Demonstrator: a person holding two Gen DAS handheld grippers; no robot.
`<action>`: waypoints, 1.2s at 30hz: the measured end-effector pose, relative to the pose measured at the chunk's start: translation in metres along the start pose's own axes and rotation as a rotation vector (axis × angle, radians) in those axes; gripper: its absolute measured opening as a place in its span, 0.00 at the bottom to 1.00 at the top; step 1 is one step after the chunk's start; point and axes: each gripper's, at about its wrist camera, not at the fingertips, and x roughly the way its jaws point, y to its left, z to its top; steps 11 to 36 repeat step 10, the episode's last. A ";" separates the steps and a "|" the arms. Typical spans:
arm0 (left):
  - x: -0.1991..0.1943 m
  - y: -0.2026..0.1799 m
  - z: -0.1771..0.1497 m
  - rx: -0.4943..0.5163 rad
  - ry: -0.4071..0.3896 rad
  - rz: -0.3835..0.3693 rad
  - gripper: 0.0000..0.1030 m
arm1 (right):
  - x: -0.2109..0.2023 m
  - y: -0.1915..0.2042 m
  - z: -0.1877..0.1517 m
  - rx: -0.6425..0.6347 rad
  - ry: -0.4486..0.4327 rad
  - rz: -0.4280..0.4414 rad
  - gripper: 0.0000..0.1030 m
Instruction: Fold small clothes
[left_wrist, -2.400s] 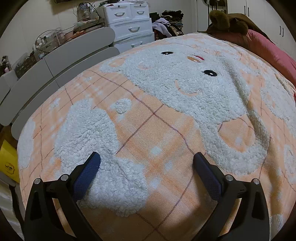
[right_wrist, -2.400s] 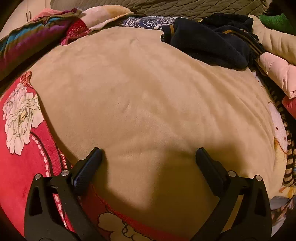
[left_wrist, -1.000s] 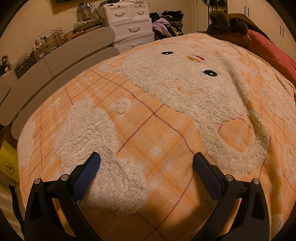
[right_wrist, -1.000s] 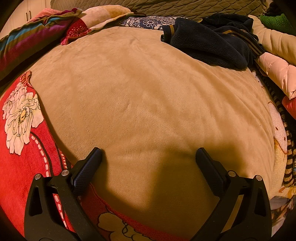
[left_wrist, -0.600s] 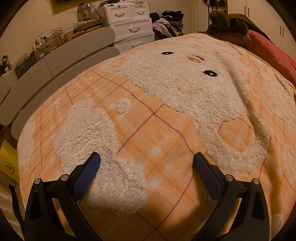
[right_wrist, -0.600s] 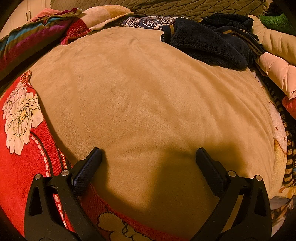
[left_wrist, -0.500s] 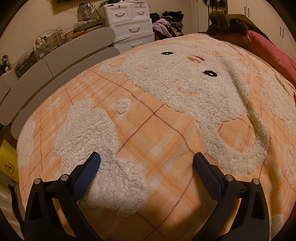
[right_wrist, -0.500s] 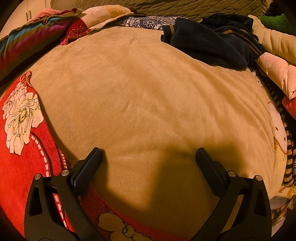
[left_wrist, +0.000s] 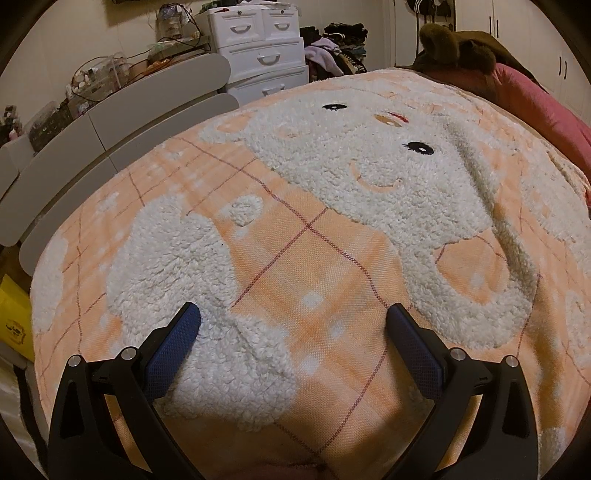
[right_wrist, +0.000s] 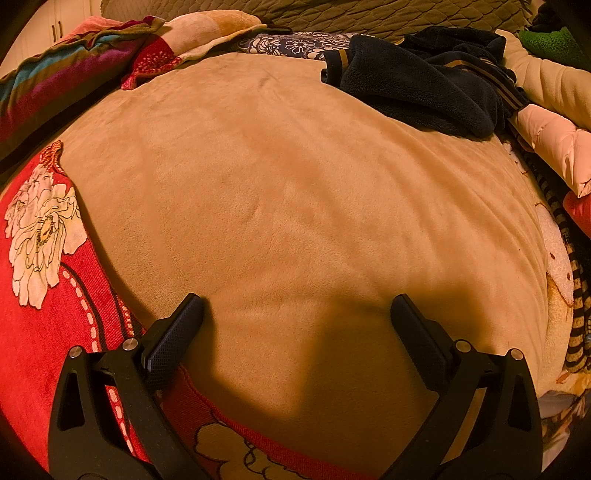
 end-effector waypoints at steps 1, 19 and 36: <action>0.000 -0.001 0.000 0.003 0.000 0.004 0.96 | 0.000 0.000 0.000 0.000 0.000 0.000 0.92; 0.000 -0.002 0.002 0.008 0.007 0.006 0.96 | 0.000 0.000 0.000 -0.001 0.000 -0.001 0.92; 0.000 -0.002 0.002 0.008 0.007 0.006 0.96 | 0.000 0.000 0.000 -0.001 0.000 -0.001 0.92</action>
